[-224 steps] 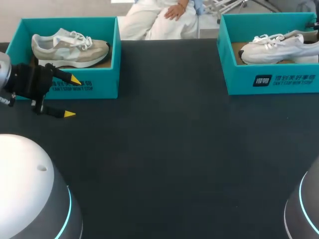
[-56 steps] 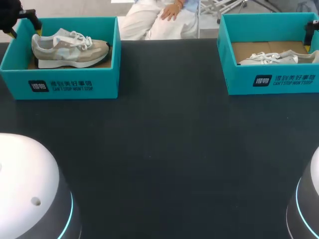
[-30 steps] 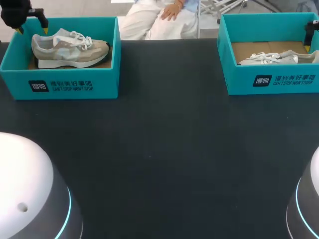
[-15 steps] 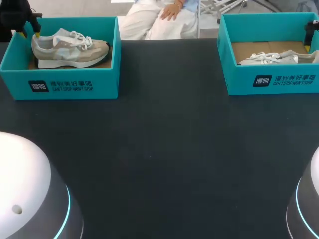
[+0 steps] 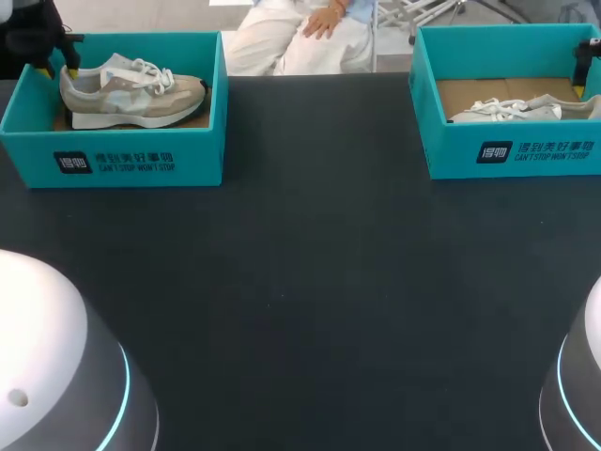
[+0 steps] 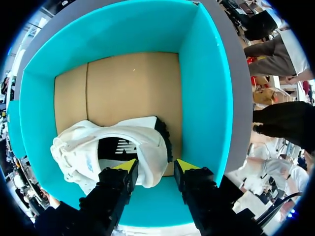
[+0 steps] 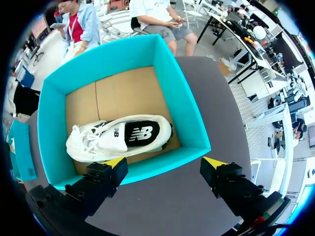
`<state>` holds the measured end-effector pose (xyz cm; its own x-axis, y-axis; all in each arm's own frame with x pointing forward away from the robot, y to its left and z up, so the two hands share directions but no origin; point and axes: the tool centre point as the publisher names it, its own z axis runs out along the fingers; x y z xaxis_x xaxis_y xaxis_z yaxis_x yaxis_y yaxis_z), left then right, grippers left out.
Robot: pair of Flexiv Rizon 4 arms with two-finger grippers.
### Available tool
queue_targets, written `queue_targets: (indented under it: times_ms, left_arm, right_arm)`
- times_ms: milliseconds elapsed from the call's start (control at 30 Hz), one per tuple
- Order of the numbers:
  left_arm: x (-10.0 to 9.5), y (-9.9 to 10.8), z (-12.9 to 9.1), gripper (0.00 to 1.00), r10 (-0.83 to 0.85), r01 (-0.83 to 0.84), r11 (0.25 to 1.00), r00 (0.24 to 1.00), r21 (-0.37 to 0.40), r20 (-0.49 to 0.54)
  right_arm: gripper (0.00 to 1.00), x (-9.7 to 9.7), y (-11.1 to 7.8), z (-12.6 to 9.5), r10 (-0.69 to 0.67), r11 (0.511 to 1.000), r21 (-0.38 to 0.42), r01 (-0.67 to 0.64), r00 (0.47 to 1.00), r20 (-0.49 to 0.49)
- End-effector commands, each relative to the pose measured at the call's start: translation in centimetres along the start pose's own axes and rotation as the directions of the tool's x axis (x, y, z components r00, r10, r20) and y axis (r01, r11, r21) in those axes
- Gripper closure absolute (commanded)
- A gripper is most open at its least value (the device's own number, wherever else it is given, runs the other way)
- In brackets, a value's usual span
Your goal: Take the shoe out of the shoebox, open the shoe tongue, remove and reinsert the insole, then place the shoe into the shoebox
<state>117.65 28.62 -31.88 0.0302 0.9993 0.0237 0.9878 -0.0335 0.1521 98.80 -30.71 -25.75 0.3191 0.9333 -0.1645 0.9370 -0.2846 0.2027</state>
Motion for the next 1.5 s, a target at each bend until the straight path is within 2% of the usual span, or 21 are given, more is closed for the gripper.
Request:
queue_targets:
  times_ms: [33, 467, 667, 700, 767, 900, 1067, 1267, 1400, 1500]
  left_arm:
    - [0.0, 0.7, 1.2, 0.50, -0.008, 0.008, 1.000, 1.000, 0.011, -0.010]
    - [0.3, 0.2, 4.0, 0.50, -0.026, 0.030, 0.997, 0.998, 0.076, -0.054]
    - [0.4, 0.5, 5.7, 0.55, -0.031, 0.041, 0.995, 0.994, 0.094, -0.102]
    - [0.4, 0.5, 5.9, 0.58, -0.031, 0.041, 0.995, 0.994, 0.094, -0.103]
    - [0.5, 0.5, 6.0, 1.00, -0.028, 0.040, 0.994, 0.993, 0.103, -0.114]
    - [0.8, 0.0, 5.5, 1.00, -0.006, 0.022, 0.993, 0.991, 0.117, -0.136]
    - [1.3, -0.5, 2.6, 1.00, 0.038, -0.014, 0.989, 0.987, 0.150, -0.159]
    - [1.8, -0.9, -3.5, 1.00, 0.047, -0.020, 0.987, 0.984, 0.157, -0.169]
    - [2.2, -0.8, -7.4, 1.00, 0.014, 0.012, 0.990, 0.983, 0.144, -0.182]
    - [2.6, -0.9, -9.8, 1.00, 0.011, 0.009, 0.995, 0.980, 0.098, -0.200]
  right_arm:
    - [0.00, 0.0, -0.1, 0.0, 0.001, 1.000, -0.003, -0.001, 1.000, 0.000]
    - [0.00, 0.0, -0.1, 0.0, 0.001, 1.000, -0.003, -0.001, 1.000, 0.000]
    - [0.00, 0.0, -0.1, 0.0, 0.001, 1.000, -0.003, -0.001, 1.000, 0.000]
    - [0.00, 0.0, -0.1, 0.0, 0.001, 1.000, -0.003, -0.001, 1.000, 0.000]
    - [0.00, 0.0, -0.1, 0.0, 0.001, 1.000, -0.003, -0.001, 1.000, 0.000]
    - [0.00, 0.0, -0.1, 0.0, 0.001, 1.000, -0.003, -0.001, 1.000, 0.000]
    - [0.00, 0.0, -0.1, 0.0, 0.001, 1.000, -0.003, -0.001, 1.000, 0.000]
    - [0.00, 0.0, -0.1, 0.0, 0.001, 1.000, -0.003, -0.001, 1.000, 0.000]
    - [0.00, 0.0, -0.1, 0.0, 0.001, 1.000, -0.003, -0.001, 1.000, 0.000]
    - [0.00, 0.0, -0.1, 0.0, 0.001, 1.000, -0.003, -0.001, 1.000, 0.000]
